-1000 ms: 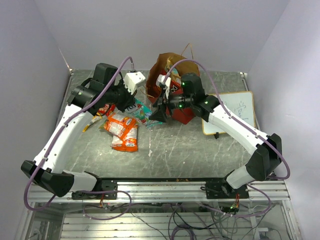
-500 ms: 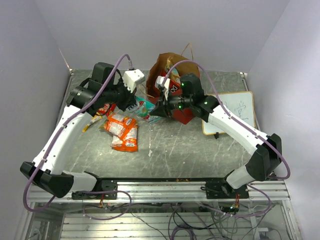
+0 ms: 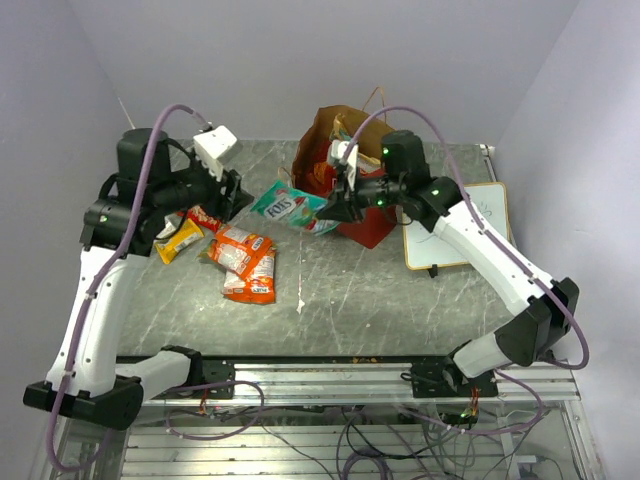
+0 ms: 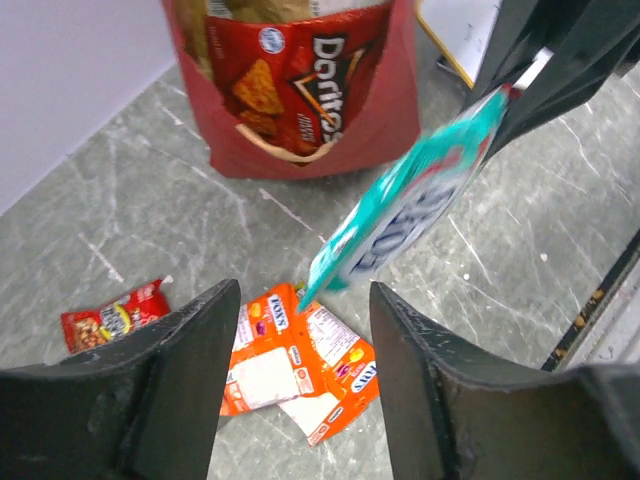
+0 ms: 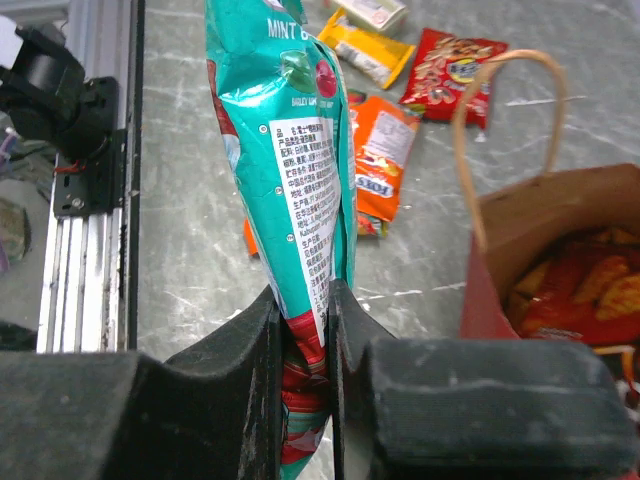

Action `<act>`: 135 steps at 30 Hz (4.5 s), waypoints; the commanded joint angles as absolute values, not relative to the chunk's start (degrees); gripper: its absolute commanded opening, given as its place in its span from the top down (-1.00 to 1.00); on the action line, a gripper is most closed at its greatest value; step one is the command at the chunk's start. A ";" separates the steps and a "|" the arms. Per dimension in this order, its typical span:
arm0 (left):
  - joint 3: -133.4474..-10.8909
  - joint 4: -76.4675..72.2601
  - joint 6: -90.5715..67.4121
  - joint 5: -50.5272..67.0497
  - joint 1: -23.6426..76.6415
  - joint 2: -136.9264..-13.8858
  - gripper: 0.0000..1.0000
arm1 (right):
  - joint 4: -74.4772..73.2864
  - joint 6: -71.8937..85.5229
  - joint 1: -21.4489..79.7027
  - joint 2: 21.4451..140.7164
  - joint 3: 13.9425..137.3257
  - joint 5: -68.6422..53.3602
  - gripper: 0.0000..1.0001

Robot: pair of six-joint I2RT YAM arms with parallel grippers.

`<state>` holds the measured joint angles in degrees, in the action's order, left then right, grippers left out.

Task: Place the snacks into the paper bag
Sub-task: Place the snack in the paper bag, then pick up the snack from the center of the board.

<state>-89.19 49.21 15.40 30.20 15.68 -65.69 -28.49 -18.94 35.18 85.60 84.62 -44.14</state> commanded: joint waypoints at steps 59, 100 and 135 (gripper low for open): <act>-87.19 45.53 15.20 24.29 8.54 -60.93 -0.65 | -44.62 -17.89 19.16 109.81 115.93 -5.48 0.92; -78.95 48.45 17.93 13.75 6.54 -68.09 -0.76 | -43.42 -15.84 17.55 102.77 117.61 -11.35 -0.25; -74.92 47.84 28.50 38.16 -13.60 -108.04 -0.57 | -35.27 -16.99 17.81 82.05 96.47 -30.15 -0.37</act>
